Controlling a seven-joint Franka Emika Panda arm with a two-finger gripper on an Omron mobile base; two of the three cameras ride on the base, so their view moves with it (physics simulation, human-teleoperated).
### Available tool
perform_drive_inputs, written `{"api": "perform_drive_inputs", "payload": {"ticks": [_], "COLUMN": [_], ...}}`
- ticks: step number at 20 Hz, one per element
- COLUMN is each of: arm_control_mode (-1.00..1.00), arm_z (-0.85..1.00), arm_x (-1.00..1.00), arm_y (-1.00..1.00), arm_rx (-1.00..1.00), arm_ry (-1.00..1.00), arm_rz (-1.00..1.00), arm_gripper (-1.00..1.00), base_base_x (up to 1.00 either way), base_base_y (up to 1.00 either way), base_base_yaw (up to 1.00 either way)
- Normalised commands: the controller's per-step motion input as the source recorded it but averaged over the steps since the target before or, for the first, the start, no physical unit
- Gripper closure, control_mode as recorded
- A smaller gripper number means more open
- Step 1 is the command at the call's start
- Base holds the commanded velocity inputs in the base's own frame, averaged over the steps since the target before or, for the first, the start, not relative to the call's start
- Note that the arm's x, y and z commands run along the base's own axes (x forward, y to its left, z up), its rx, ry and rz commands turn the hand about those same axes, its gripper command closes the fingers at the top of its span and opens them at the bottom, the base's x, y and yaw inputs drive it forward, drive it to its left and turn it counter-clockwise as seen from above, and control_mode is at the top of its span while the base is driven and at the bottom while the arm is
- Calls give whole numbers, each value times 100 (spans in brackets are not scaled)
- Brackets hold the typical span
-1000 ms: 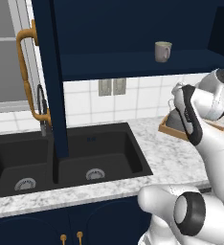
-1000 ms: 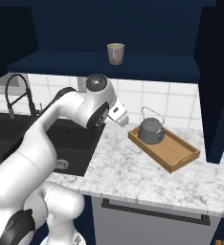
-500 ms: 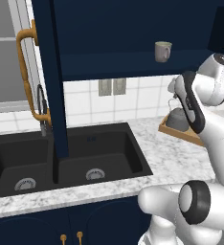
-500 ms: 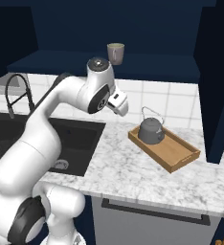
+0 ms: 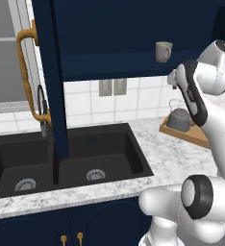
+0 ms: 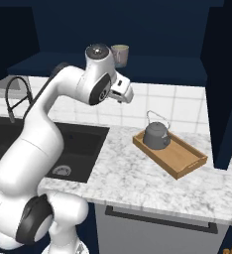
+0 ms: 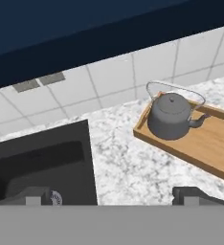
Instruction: Pick the kettle from the counter and place it on the tray. Then pick the mug from the cabinet and place it on the tray. Then close the cabinet doors.
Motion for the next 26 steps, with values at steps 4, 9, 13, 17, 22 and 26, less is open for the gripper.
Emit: {"api": "perform_drive_inputs", "payload": {"ticks": [4, 9, 13, 17, 22, 26], "arm_control_mode": [-100, -100, -100, -100, -100, -100], "arm_z": [25, 40, 41, 30, 6, 0], "arm_x": [28, 25, 22, 36, 31, 7], "arm_y": [30, 14, 5, 0, 0, -1], "arm_rx": [-15, -9, -6, -1, -1, 0], "arm_ry": [-37, -25, -10, 0, 0, 2], "arm_rz": [5, 9, 6, 1, 0, 1], "arm_gripper": [-100, -100, -100, -100, -100, -100], "base_base_x": [0, 0, 0, 0, 0, 0], "base_base_y": [0, 0, 0, 0, 0, 0], "base_base_yaw": [0, 0, 0, 0, 0, 0]}}
